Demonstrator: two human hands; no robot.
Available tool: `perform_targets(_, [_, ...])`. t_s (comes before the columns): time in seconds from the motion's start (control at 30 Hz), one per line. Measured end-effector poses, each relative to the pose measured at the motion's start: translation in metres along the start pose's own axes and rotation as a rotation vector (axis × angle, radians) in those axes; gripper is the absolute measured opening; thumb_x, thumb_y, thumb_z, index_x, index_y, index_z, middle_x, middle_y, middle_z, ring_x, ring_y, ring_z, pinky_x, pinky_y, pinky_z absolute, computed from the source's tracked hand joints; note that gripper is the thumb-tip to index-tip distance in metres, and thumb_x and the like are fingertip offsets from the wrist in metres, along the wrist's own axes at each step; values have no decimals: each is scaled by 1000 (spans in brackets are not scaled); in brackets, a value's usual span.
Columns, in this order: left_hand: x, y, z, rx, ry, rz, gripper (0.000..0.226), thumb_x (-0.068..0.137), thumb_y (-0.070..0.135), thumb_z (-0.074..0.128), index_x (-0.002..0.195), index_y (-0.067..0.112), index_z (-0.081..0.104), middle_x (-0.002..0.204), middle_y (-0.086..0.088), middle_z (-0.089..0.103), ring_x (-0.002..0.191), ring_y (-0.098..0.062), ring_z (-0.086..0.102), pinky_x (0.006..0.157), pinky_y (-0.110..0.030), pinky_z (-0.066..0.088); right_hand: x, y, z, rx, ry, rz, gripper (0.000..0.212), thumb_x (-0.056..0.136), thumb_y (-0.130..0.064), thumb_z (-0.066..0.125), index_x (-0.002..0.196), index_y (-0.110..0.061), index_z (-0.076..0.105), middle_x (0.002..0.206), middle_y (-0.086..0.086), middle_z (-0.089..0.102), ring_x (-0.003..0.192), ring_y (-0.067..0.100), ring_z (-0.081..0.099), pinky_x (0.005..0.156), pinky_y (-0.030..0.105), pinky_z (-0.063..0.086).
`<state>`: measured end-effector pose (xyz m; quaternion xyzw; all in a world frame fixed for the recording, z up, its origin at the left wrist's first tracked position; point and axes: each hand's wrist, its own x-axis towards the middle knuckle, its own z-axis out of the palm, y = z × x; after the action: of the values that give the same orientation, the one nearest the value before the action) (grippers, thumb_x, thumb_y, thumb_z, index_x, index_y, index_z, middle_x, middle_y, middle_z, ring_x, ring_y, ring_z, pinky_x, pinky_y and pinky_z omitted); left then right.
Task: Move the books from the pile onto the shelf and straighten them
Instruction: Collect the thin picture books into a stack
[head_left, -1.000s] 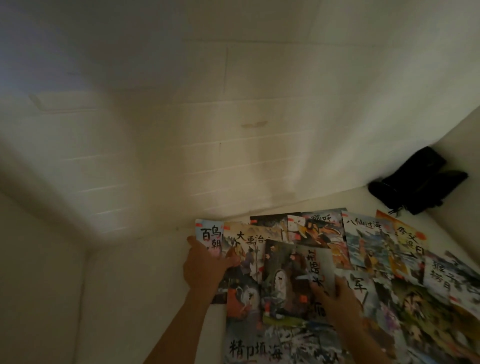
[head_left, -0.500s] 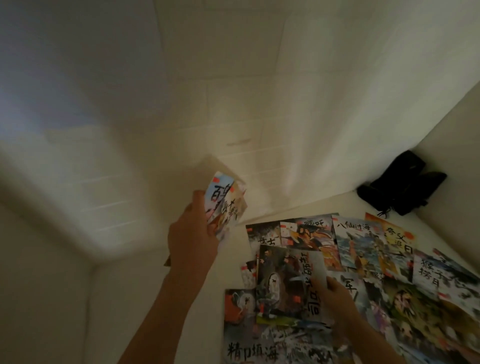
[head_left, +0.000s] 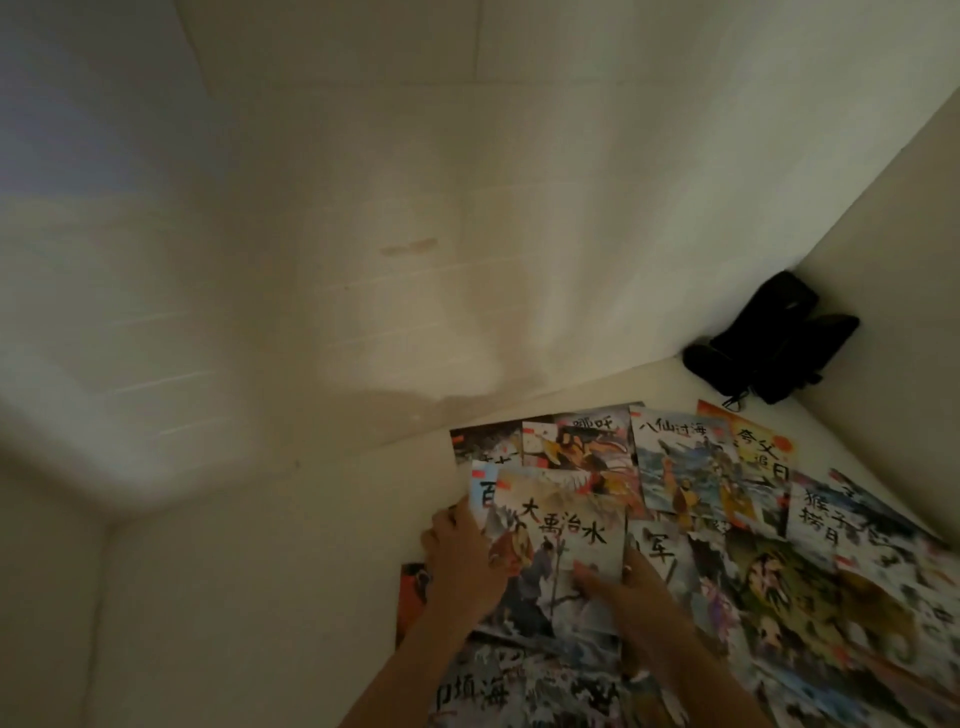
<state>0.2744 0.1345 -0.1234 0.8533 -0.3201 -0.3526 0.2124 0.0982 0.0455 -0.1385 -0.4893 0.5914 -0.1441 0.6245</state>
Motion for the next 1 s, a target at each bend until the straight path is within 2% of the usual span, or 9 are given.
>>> perform_targets(0.13, [8, -21, 0, -314, -32, 206, 80, 76, 48, 72, 140, 20, 33, 134, -1, 47, 126, -17, 46, 108, -43, 38, -15, 2, 1, 125, -8, -193, 50, 74, -21, 80, 118, -28, 57, 116, 4, 69, 102, 26, 68, 86, 48, 57])
perform_targets(0.2, [8, -20, -6, -522, -27, 257, 61, 78, 25, 76, 127, 22, 42, 116, 2, 60, 113, 4, 56, 102, -46, 45, -20, -4, -4, 158, 5, -294, 64, 58, -41, 87, 113, -25, 59, 109, -2, 72, 98, 18, 69, 82, 38, 59])
perform_targets(0.27, [0, -7, -19, -621, -49, 316, 63, 83, 5, 71, 132, 23, 35, 113, 5, 58, 108, 7, 57, 100, -35, 48, -26, -13, -6, 136, 1, -366, 57, 62, -34, 83, 112, -18, 60, 103, -4, 74, 96, 13, 70, 78, 26, 59])
perform_targets(0.4, [-18, 7, -22, -559, -197, 300, 94, 89, 22, 65, 151, 21, -6, 104, 27, 45, 97, -3, 54, 80, -18, 44, -30, -8, 0, -49, 33, -411, 47, 73, -12, 77, 114, -17, 54, 104, -7, 70, 95, 9, 67, 79, 23, 57])
perform_targets(0.5, [-22, 8, -7, -577, -173, 215, 88, 93, 16, 60, 150, 22, -7, 103, 12, 50, 88, 1, 53, 71, -6, 44, -28, 7, 8, -154, 134, -407, 53, 76, -4, 77, 115, -26, 49, 101, -11, 67, 96, 9, 65, 84, 26, 57])
perform_targets(0.63, [-18, 4, -13, -724, -121, 194, 68, 92, -2, 54, 136, 31, 14, 101, -8, 56, 80, 2, 64, 71, -14, 51, -29, -7, 27, -188, 154, -432, 82, 85, -7, 68, 150, -14, 19, 140, -1, 45, 126, 18, 47, 102, 33, 44])
perform_targets(0.77, [-12, -24, -56, -672, 47, 214, 30, 85, -18, 53, 91, 9, 43, 71, -8, 44, 55, -3, 53, 54, -9, 47, -28, -34, 69, -221, -27, -377, 74, 84, -7, 69, 139, -13, 20, 120, -8, 51, 108, 14, 55, 79, 19, 54])
perform_targets(0.9, [16, -119, -83, -542, 92, -103, 18, 61, 16, 67, 70, 3, 59, 70, -22, 64, 64, -31, 68, 61, -48, 60, -40, -26, 134, -322, -231, -225, 48, 83, -14, 72, 118, -27, 43, 114, -5, 61, 108, 19, 63, 88, 38, 57])
perform_targets(1.0, [47, -194, -79, -469, 148, -291, 29, 56, 27, 61, 73, 3, 57, 73, -25, 64, 64, -40, 65, 55, -55, 56, -44, -16, 185, -337, -301, -214, 47, 85, -12, 67, 128, -20, 50, 122, 1, 63, 114, 23, 60, 92, 37, 55])
